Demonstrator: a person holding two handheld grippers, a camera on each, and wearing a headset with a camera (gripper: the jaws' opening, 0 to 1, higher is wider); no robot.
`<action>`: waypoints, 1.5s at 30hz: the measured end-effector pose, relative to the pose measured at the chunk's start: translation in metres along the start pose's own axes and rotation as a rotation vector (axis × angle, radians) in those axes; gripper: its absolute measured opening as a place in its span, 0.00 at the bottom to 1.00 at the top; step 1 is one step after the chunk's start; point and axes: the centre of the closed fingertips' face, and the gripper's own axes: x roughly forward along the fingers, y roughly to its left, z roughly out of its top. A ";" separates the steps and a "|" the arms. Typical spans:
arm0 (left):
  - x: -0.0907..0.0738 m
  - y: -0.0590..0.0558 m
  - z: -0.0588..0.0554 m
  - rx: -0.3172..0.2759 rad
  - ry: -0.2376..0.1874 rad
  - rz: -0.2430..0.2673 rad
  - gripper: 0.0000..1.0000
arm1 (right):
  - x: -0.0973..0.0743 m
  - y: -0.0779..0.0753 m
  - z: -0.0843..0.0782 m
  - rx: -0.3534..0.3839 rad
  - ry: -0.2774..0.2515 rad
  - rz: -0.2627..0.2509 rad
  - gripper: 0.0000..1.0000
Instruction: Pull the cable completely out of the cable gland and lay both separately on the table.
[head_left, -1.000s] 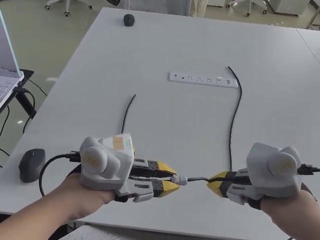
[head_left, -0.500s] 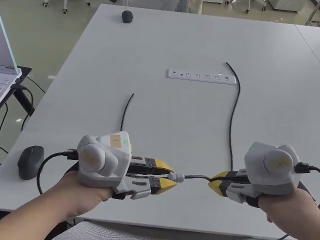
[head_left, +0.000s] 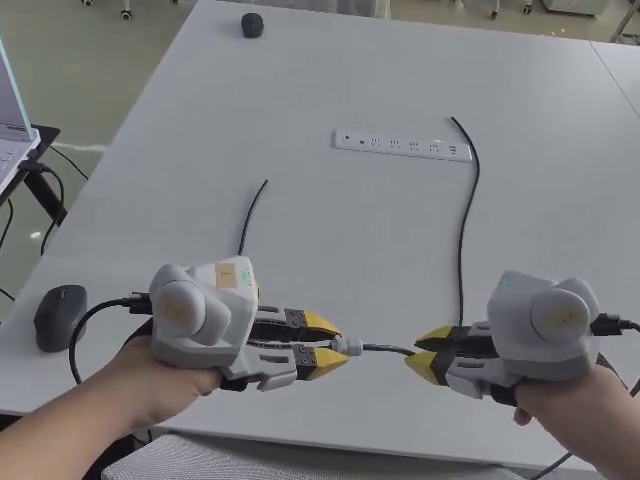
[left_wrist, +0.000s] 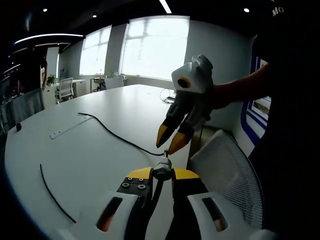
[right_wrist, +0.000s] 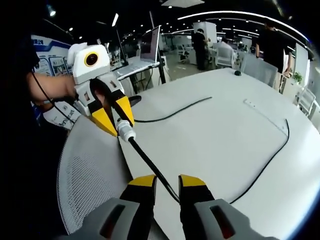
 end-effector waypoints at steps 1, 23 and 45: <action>0.000 0.000 0.000 0.000 0.001 0.000 0.15 | 0.000 0.004 0.005 -0.024 -0.002 0.004 0.14; 0.002 0.001 0.000 -0.004 0.019 0.005 0.15 | 0.018 0.038 0.030 -0.374 0.069 -0.023 0.02; 0.004 0.002 0.004 -0.012 0.013 0.010 0.15 | 0.009 0.012 0.012 -0.319 0.095 -0.074 0.00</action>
